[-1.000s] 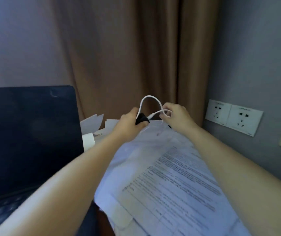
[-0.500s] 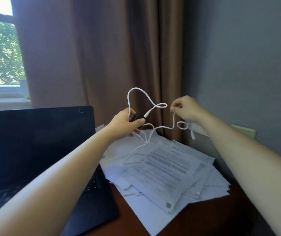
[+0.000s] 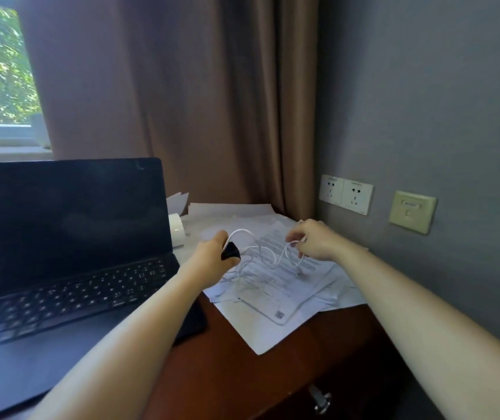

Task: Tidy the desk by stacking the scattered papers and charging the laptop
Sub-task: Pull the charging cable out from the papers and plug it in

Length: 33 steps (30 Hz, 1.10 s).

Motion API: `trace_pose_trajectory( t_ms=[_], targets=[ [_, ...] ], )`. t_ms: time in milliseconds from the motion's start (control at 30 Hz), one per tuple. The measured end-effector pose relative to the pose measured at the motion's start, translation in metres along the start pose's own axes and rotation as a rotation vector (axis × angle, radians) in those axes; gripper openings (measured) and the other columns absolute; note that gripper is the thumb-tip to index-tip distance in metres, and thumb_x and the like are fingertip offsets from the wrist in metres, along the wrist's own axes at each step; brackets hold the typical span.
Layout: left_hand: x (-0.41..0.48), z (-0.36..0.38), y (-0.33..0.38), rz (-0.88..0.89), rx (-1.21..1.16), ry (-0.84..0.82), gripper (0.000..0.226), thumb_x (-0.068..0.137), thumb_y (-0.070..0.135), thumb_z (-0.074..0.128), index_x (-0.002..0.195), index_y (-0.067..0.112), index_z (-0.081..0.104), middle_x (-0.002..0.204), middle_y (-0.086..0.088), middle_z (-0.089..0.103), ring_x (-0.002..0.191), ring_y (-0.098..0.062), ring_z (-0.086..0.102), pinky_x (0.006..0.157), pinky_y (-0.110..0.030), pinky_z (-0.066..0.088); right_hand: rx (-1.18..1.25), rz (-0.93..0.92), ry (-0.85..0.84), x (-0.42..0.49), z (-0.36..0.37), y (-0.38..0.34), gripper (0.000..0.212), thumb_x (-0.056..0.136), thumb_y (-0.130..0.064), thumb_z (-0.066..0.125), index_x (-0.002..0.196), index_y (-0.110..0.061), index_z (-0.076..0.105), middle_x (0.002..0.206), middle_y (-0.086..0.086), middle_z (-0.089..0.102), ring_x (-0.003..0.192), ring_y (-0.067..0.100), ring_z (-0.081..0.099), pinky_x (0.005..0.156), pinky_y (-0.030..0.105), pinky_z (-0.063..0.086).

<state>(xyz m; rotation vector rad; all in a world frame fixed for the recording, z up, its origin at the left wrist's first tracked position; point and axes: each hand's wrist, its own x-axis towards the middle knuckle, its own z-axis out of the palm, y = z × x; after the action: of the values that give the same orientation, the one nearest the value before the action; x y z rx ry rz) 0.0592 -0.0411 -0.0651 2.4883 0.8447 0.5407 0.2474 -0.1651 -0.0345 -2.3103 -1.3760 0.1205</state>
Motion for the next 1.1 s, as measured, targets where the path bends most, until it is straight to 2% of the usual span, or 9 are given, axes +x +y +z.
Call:
trace_pose_trajectory(
  t_ms=[100,233,367,533,667,767,833,933,1100],
  targets=[
    [0.014,-0.003,0.0,0.004,0.013,0.031,0.028,0.09,0.028,0.064,0.101,0.015,0.042,0.093,-0.005,0.057,0.079,-0.022,0.054,0.062,-0.028,0.04,0.023,-0.018,0.031,0.011,0.0,0.003,0.03,0.09,0.004,0.049,0.112,-0.008,0.067,0.111,0.008,0.066,0.079,0.015,0.063,0.08,0.027,0.051],
    [0.031,0.007,0.006,0.053,0.032,0.073,0.025,0.09,0.022,0.063,0.099,0.014,0.041,0.093,-0.006,0.056,0.078,-0.023,0.053,0.057,-0.027,0.04,-0.029,0.014,0.142,0.029,0.001,0.005,0.031,0.088,0.002,0.05,0.106,-0.015,0.069,0.111,0.006,0.065,0.1,0.02,0.06,0.086,0.03,0.05],
    [0.044,0.029,0.008,0.177,0.127,0.083,0.025,0.091,0.019,0.06,0.109,0.011,0.044,0.101,-0.013,0.055,0.091,-0.033,0.054,0.079,-0.046,0.049,-0.098,0.097,0.307,0.043,-0.006,0.011,0.032,0.082,0.003,0.049,0.081,-0.024,0.066,0.099,0.007,0.066,0.095,0.029,0.062,0.081,0.038,0.053],
    [0.06,0.048,0.019,0.281,0.226,0.1,0.031,0.096,0.017,0.052,0.123,0.01,0.037,0.116,-0.01,0.049,0.103,-0.03,0.045,0.083,-0.045,0.045,0.009,0.131,0.504,0.05,-0.03,0.02,0.022,0.086,0.004,0.05,0.088,-0.004,0.07,0.086,0.015,0.065,0.081,0.03,0.06,0.066,0.028,0.041],
    [0.07,0.066,0.031,0.271,0.256,-0.063,0.038,0.094,0.008,0.05,0.128,0.01,0.032,0.127,-0.011,0.045,0.108,-0.03,0.044,0.081,-0.038,0.04,0.023,0.051,0.495,0.052,-0.037,0.028,0.021,0.092,-0.006,0.052,0.09,0.001,0.071,0.094,0.015,0.068,0.082,0.025,0.059,0.071,0.03,0.044],
    [0.068,0.074,0.041,0.192,0.028,-0.348,0.066,0.088,0.014,0.062,0.141,0.014,0.023,0.135,-0.013,0.045,0.113,-0.028,0.049,0.088,-0.032,0.041,0.066,0.044,0.48,0.053,-0.033,0.03,0.02,0.092,-0.006,0.053,0.088,0.004,0.07,0.09,0.014,0.067,0.077,0.017,0.053,0.068,0.025,0.039],
    [0.065,0.072,0.043,0.166,-0.095,-0.417,0.08,0.085,0.025,0.067,0.148,0.019,0.017,0.144,-0.008,0.04,0.124,-0.025,0.046,0.096,-0.029,0.04,0.127,0.039,0.487,0.055,-0.029,0.027,0.015,0.09,-0.004,0.056,0.089,0.004,0.068,0.086,0.012,0.064,0.076,0.015,0.052,0.063,0.02,0.037],
    [0.065,0.06,0.039,0.15,-0.218,-0.342,0.067,0.092,0.032,0.058,0.147,0.018,0.023,0.149,-0.007,0.035,0.129,-0.024,0.042,0.091,-0.024,0.035,0.407,0.051,0.43,0.059,-0.019,0.016,0.02,0.087,0.009,0.048,0.1,0.0,0.061,0.079,0.009,0.06,0.062,0.008,0.059,0.049,0.007,0.04],
    [0.073,0.03,0.018,0.152,-0.063,-0.038,0.059,0.099,0.02,0.044,0.151,0.017,0.017,0.157,-0.008,0.023,0.141,-0.026,0.027,0.112,-0.034,0.028,0.594,-0.018,0.2,0.063,-0.005,-0.014,0.034,0.087,0.013,0.04,0.113,-0.002,0.057,0.067,0.006,0.057,0.057,0.013,0.057,0.049,0.014,0.045]
  ],
)
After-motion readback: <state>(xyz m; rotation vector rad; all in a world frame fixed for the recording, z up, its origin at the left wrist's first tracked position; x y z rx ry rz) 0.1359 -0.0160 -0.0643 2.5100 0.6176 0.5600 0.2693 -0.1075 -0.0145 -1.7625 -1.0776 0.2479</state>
